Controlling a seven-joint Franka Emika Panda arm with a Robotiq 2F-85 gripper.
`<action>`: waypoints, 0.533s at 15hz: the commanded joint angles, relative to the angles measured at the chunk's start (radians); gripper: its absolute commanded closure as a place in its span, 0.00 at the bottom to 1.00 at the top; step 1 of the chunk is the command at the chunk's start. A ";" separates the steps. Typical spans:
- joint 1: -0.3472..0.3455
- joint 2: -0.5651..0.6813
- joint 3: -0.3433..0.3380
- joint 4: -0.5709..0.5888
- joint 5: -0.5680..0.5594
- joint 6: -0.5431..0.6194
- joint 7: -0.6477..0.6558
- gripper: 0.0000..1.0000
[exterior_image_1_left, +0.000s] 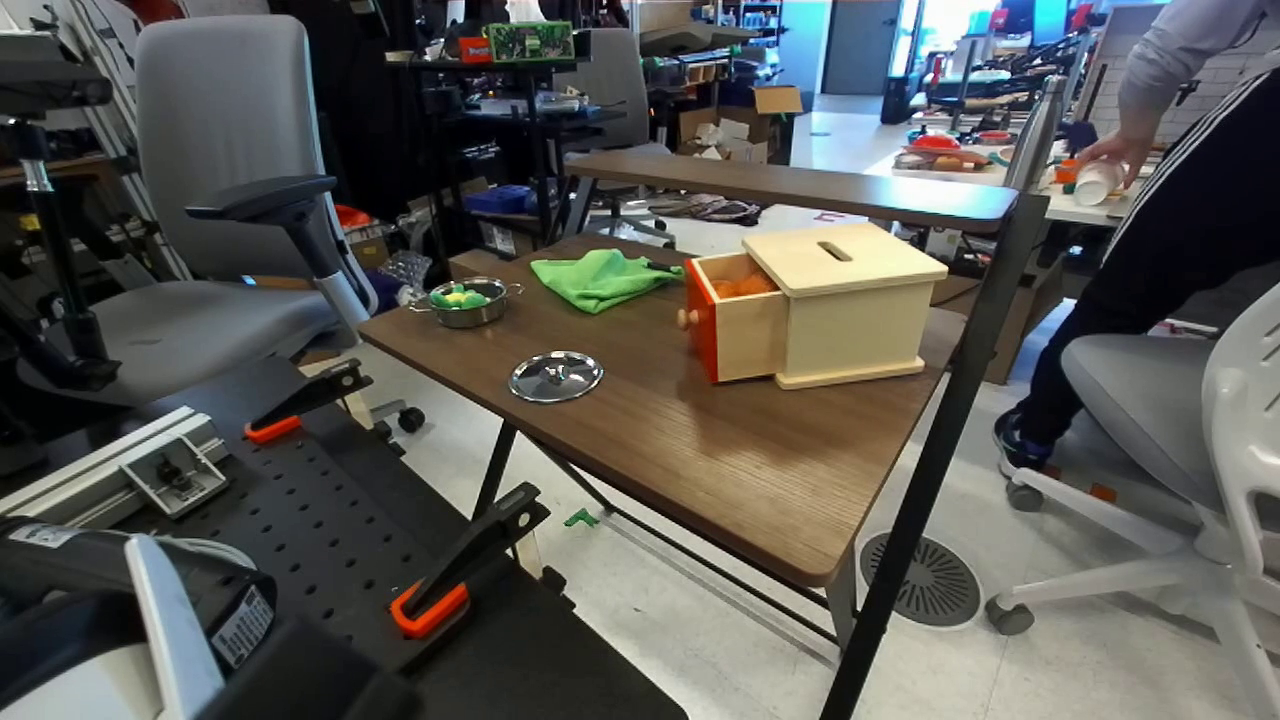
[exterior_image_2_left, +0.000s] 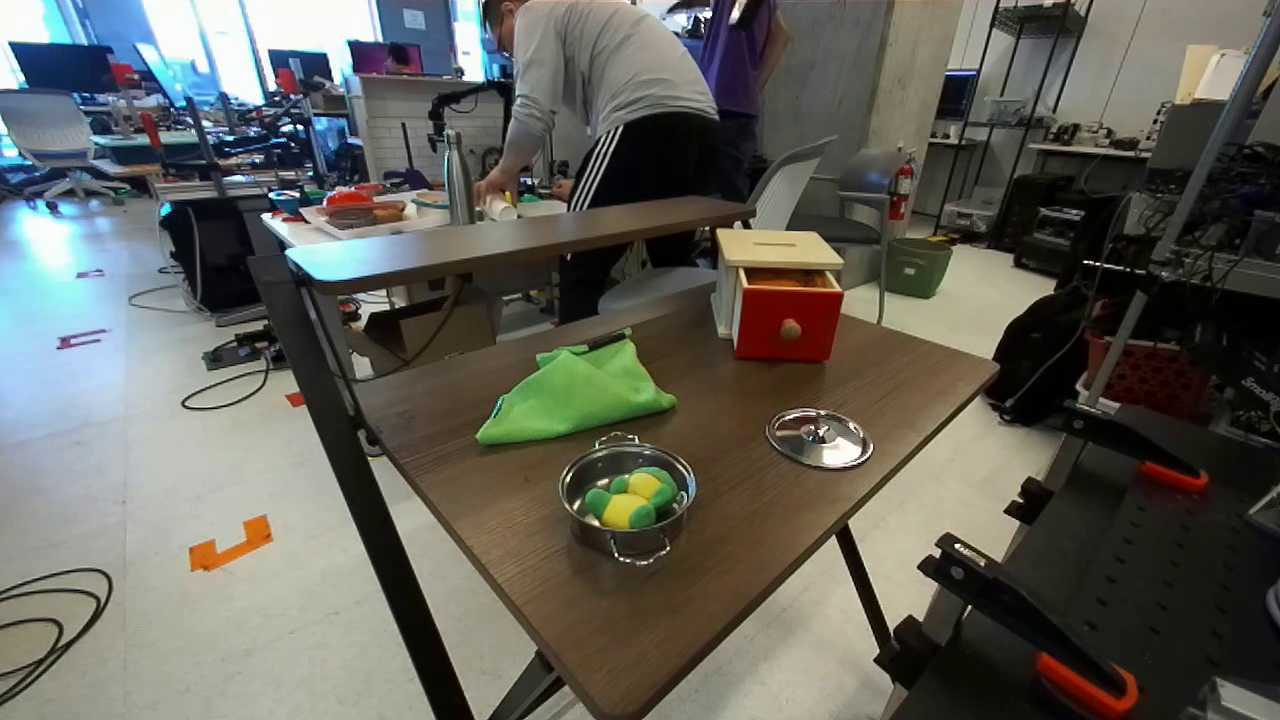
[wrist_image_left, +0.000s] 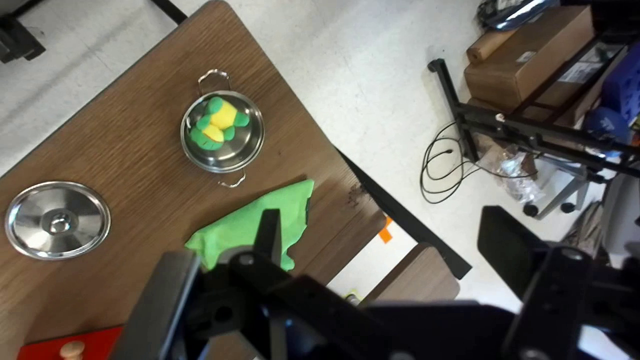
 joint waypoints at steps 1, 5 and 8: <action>-0.018 0.159 0.001 0.129 -0.219 0.007 0.167 0.00; 0.038 0.283 -0.041 0.210 -0.478 -0.001 0.331 0.00; 0.095 0.355 -0.077 0.265 -0.589 -0.009 0.400 0.00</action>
